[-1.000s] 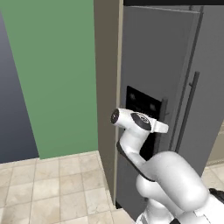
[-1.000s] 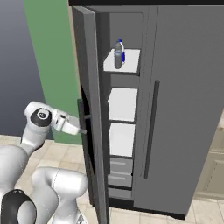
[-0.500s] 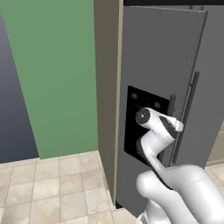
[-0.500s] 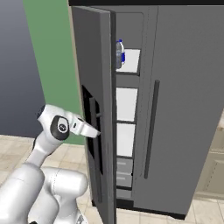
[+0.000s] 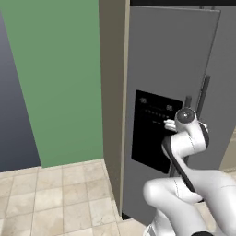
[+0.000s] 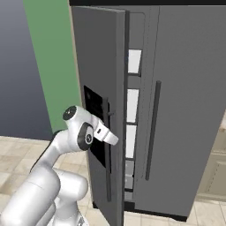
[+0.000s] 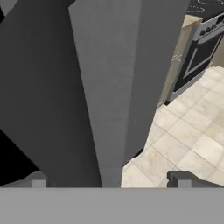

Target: Take the bottled waters from the counter and place them in the freezer to freeze. Close the freezer door after placing the bottles.

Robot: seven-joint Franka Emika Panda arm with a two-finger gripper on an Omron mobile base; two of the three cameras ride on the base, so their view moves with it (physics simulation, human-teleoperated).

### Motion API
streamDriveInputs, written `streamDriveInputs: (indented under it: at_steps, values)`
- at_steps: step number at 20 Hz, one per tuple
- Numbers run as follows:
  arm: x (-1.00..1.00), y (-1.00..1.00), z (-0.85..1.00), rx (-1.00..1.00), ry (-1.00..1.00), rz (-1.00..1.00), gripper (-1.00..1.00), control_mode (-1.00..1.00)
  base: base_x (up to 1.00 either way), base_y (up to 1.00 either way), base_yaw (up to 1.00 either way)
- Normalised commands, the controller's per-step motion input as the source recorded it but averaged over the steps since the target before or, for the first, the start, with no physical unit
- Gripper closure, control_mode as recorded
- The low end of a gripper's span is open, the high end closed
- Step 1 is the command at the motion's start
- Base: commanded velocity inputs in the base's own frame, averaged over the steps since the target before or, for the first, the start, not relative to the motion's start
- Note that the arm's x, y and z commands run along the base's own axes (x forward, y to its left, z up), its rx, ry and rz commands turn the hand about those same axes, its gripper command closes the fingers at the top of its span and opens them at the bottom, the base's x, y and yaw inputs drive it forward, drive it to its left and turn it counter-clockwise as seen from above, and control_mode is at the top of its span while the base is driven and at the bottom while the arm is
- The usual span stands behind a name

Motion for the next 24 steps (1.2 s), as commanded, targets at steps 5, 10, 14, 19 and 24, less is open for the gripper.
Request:
streamDriveInputs:
  at_steps: [5,10,14,19,24]
  values:
    - [0.29,-0.26,0.02,0.14,0.08,0.01,-1.00,-1.00,0.00,0.00,0.00]
    - [0.27,-0.16,0.00,0.07,0.01,0.05,-1.00,-1.00,0.00,0.00,0.00]
    - [0.27,-0.07,0.02,0.04,0.00,0.06,-1.00,-1.00,0.00,0.00,0.00]
    - [0.33,-0.08,0.02,0.03,0.00,0.07,-1.00,-1.00,0.00,0.00,0.00]
    - [0.31,-0.18,0.00,0.04,0.00,0.08,-1.00,-1.00,0.00,0.00,0.00]
